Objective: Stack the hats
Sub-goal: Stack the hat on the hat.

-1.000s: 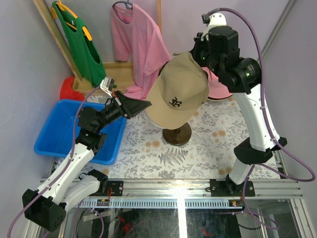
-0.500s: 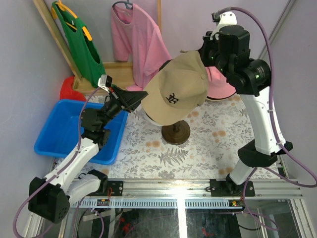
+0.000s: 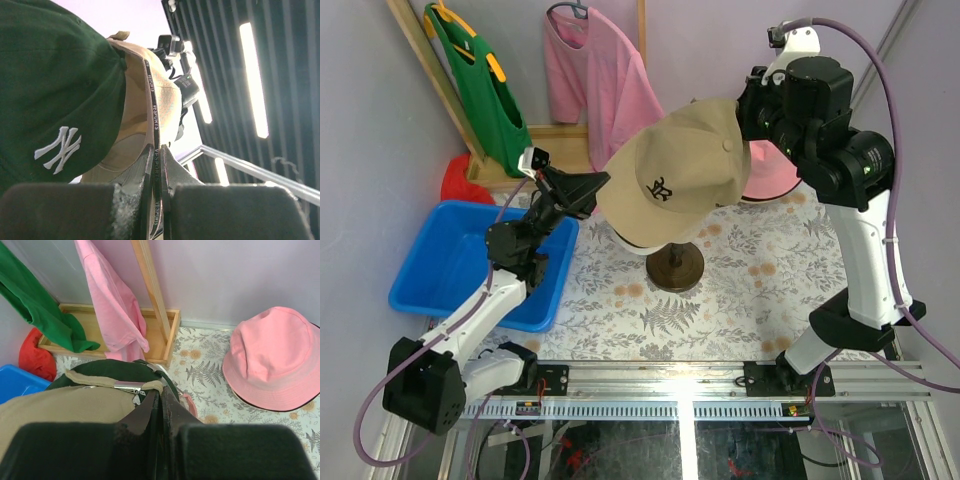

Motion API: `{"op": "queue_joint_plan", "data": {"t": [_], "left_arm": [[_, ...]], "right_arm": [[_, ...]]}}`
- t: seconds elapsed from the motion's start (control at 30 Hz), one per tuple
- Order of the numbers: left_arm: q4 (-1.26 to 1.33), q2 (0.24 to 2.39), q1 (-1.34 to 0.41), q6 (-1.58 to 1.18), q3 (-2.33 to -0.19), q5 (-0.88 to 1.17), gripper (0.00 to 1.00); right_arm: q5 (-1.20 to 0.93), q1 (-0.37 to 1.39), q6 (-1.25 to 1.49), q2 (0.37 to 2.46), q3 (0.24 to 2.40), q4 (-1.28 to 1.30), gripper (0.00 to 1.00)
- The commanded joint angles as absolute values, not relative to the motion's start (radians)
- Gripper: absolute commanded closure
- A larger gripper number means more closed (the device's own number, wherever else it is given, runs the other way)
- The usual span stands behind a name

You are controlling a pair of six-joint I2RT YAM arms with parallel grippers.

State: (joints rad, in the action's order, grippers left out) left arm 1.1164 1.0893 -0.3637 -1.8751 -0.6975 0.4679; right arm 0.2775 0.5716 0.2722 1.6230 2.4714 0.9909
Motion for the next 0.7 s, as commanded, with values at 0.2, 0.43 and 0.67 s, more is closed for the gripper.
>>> {"op": "queue_joint_plan", "data": {"t": [0.2, 0.43, 0.67], "left_arm": [[1.236, 1.073, -0.351, -2.018, -0.610, 0.242, 1.00], [1.294, 1.102, -0.351, -2.109, -0.522, 0.146, 1.00], [1.353, 1.160, -0.351, -2.183, -0.500, 0.131, 1.00]], "right_arm": [[0.302, 0.563, 0.279, 1.654, 2.518, 0.989, 1.00], [0.310, 0.546, 0.282, 1.693, 2.520, 0.984, 1.00], [0.305, 0.511, 0.291, 1.702, 2.505, 0.981, 1.00]]}}
